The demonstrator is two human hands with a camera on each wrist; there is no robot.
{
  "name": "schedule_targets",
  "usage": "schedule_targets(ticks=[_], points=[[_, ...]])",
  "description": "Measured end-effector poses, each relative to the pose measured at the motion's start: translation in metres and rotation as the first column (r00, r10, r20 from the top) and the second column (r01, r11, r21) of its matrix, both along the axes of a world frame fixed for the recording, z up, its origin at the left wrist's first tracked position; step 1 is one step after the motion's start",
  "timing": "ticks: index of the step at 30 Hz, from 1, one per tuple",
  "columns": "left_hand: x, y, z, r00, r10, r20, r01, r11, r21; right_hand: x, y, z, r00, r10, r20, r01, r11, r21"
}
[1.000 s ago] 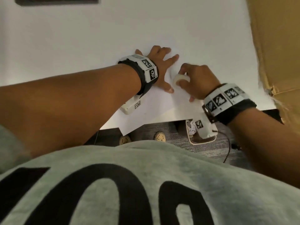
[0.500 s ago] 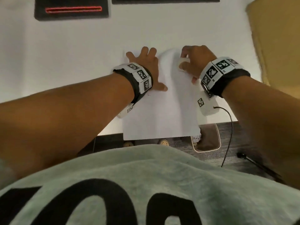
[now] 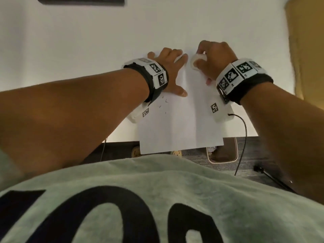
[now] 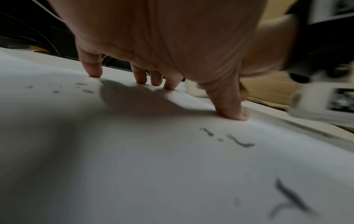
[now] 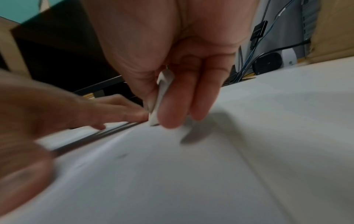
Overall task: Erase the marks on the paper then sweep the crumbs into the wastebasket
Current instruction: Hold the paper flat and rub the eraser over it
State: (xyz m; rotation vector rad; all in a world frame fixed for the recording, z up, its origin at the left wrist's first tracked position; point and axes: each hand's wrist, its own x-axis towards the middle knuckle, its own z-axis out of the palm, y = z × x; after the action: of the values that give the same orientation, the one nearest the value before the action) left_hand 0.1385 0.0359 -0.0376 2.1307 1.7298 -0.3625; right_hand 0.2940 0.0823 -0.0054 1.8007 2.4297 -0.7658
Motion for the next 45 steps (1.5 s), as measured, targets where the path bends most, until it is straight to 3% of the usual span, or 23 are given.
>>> schedule_targets(ticks=[6,12,16,20,25,29,33,38,42,45], points=[[0.0,0.003,0.001,1.0,0.013,-0.009,-0.013,1.0,-0.018,0.017,-0.029,-0.004,0.995,0.091,0.03,-0.088,0.994,-0.071],[0.003,0.003,0.001,1.0,0.023,0.0,-0.023,1.0,-0.006,0.0,-0.001,-0.002,0.999,0.033,0.01,-0.033,0.999,0.025],[0.002,0.004,0.001,1.0,0.027,-0.004,-0.027,1.0,-0.013,0.012,-0.023,-0.006,0.996,0.087,0.03,-0.086,0.995,-0.056],[0.002,0.003,0.0,1.0,0.025,-0.001,-0.025,1.0,-0.007,-0.002,0.001,0.0,0.999,-0.014,-0.03,0.015,0.999,0.028],[0.001,0.004,0.0,1.0,0.031,0.002,-0.031,0.999,-0.009,0.014,-0.023,-0.006,0.998,0.069,0.004,-0.068,0.995,-0.069],[0.002,0.004,0.001,0.999,0.032,-0.002,-0.032,0.999,-0.013,0.0,0.003,-0.001,0.998,-0.044,-0.041,0.044,0.999,-0.007],[0.001,0.003,0.0,0.999,0.037,-0.004,-0.037,0.999,-0.011,0.016,-0.018,-0.007,0.998,0.054,-0.011,-0.055,0.997,-0.054],[0.002,0.003,-0.001,0.999,0.04,0.004,-0.04,0.999,-0.001,-0.001,0.003,-0.002,0.998,-0.05,-0.048,0.049,0.999,-0.021],[0.001,0.004,-0.001,0.999,0.048,0.012,-0.047,0.999,-0.005,0.009,-0.023,-0.006,0.998,0.064,-0.017,-0.066,0.994,-0.087],[0.001,0.004,-0.001,0.999,0.043,0.021,-0.043,0.999,-0.006,-0.004,-0.008,-0.004,0.999,0.025,-0.024,-0.026,0.999,-0.041]])
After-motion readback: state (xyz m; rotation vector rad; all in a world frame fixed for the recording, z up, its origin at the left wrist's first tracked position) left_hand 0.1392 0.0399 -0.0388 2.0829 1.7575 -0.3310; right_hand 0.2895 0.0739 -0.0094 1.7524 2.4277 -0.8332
